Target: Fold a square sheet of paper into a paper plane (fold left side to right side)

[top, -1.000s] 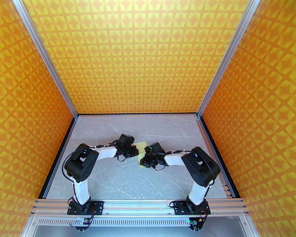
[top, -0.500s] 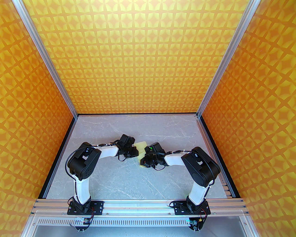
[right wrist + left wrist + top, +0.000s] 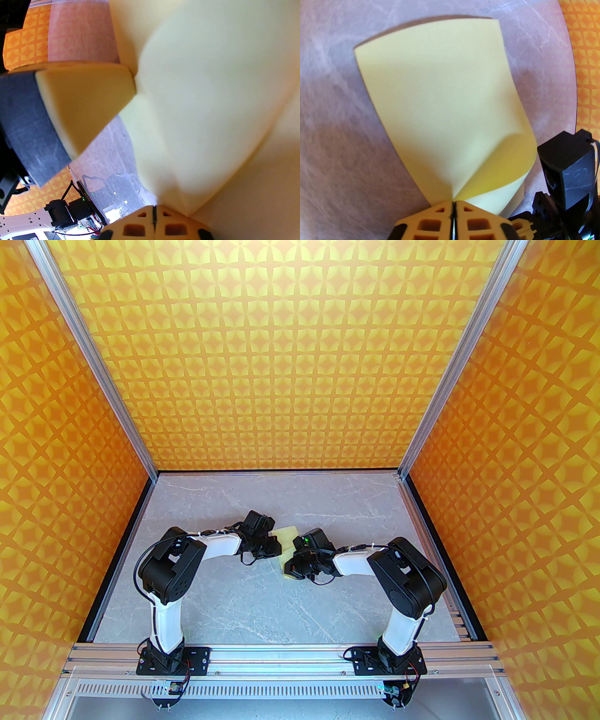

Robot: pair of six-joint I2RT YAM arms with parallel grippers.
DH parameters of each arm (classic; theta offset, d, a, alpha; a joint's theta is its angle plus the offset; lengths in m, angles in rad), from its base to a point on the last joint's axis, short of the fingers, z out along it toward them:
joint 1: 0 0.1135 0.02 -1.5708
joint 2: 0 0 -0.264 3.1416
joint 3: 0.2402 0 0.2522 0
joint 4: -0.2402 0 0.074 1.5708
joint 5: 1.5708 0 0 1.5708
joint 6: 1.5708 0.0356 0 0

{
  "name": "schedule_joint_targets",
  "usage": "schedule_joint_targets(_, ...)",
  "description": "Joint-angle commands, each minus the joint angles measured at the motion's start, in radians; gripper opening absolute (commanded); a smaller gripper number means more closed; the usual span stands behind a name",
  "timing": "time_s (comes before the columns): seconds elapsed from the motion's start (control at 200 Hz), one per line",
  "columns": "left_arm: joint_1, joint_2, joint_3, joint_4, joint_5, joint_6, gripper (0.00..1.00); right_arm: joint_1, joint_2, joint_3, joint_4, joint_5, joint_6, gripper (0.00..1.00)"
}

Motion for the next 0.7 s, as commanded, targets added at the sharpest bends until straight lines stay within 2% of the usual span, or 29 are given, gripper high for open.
schedule_joint_targets(0.0, 0.002, 0.021, 0.029, -0.02, -0.028, 0.023, 0.11, -0.001, 0.062, -0.043, -0.092, 0.094, 0.011, 0.0)
schedule_joint_targets(0.145, 0.002, 0.023, 0.028, -0.02, -0.028, 0.023, 0.1, -0.001, 0.065, -0.043, -0.088, 0.092, 0.013, 0.0)
schedule_joint_targets(0.195, 0.001, 0.025, 0.029, -0.021, -0.028, 0.024, 0.0, -0.001, 0.066, -0.043, -0.089, 0.092, 0.012, 0.0)
schedule_joint_targets(0.245, 0.001, 0.026, 0.027, -0.021, -0.029, 0.023, 0.0, -0.001, 0.067, -0.043, -0.088, 0.092, 0.012, 0.0)
schedule_joint_targets(0.295, 0.001, 0.028, 0.027, -0.022, -0.028, 0.023, 0.05, -0.001, 0.067, -0.042, -0.089, 0.092, 0.012, 0.0)
schedule_joint_targets(0.695, 0.0, 0.043, 0.021, -0.036, -0.041, 0.043, 0.05, -0.001, 0.064, -0.041, -0.088, 0.091, 0.012, 0.0)
